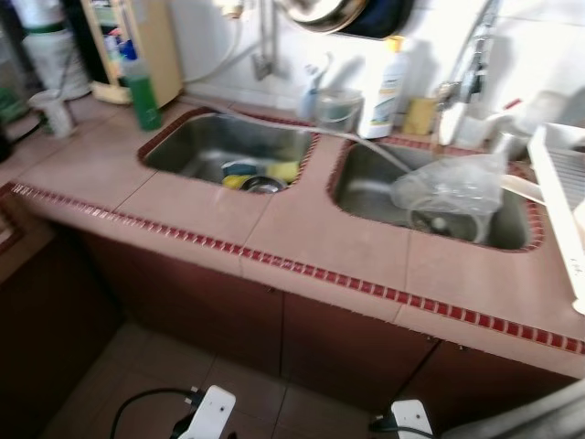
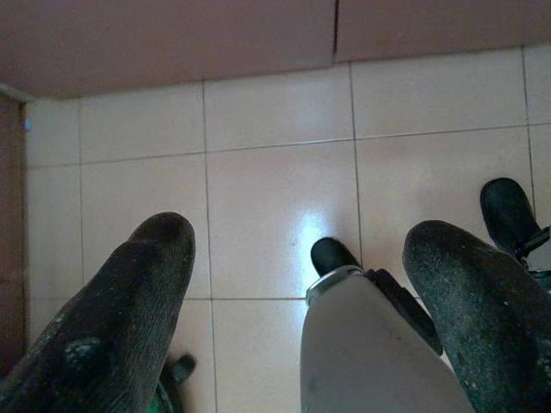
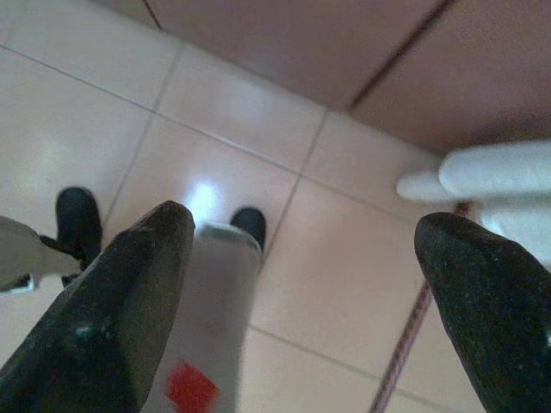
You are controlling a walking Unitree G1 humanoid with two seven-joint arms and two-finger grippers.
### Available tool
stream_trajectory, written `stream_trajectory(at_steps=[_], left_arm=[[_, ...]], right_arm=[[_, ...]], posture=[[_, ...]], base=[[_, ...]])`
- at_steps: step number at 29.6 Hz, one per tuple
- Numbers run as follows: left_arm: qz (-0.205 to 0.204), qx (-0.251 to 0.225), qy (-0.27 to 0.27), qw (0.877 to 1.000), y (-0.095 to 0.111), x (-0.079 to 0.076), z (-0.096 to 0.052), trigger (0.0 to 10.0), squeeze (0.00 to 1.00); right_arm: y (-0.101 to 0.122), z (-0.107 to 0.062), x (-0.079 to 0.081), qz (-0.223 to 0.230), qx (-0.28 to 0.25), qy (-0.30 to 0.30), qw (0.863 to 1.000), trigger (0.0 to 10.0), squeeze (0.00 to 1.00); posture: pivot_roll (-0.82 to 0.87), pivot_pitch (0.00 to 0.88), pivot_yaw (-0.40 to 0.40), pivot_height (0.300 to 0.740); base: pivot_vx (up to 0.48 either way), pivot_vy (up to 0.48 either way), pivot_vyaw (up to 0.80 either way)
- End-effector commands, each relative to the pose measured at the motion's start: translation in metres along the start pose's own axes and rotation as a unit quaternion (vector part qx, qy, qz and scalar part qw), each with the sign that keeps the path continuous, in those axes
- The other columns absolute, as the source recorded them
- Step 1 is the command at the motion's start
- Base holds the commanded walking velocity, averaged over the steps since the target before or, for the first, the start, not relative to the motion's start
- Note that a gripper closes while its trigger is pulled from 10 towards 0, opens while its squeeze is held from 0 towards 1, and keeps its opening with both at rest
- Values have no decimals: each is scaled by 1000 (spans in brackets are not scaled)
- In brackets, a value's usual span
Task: Kitchen organization
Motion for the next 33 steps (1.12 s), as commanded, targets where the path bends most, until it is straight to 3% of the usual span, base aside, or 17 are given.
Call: stream_trajectory(at_steps=[1,12,33], left_arm=[[-6,5,7,1000,-3,3,0,10000,0],[-5,14,11,1000,-9,5,-1,10000,0],[-13,24,16,999,-16,8,-3,10000,0]], right_arm=[[-4,-1,-3,-2,7,-4,1000,10000,0],[-16,-3,-4,-9,26,-2,1000,10000,0],[-25,-5,-8,5,36,-5,999,10000,0]], posture=[[-92,0,-3,740],[-82,0,-10,740],[-76,0,-12,728]], base=[[0,0,-750],[0,0,-539],[0,-302,-514]])
Point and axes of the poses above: a point about 5 cm out from each wrist's last joint towards the gripper, its own z axis pointing out of the wrist towards the gripper, its own y axis along the axis of the wrist's last joint, x = y × z, the point moved 6 cm from there along z, pointing out of the wrist towards the gripper, and after that the axes turned 13 degrees about -z, right-handed, at the moved point
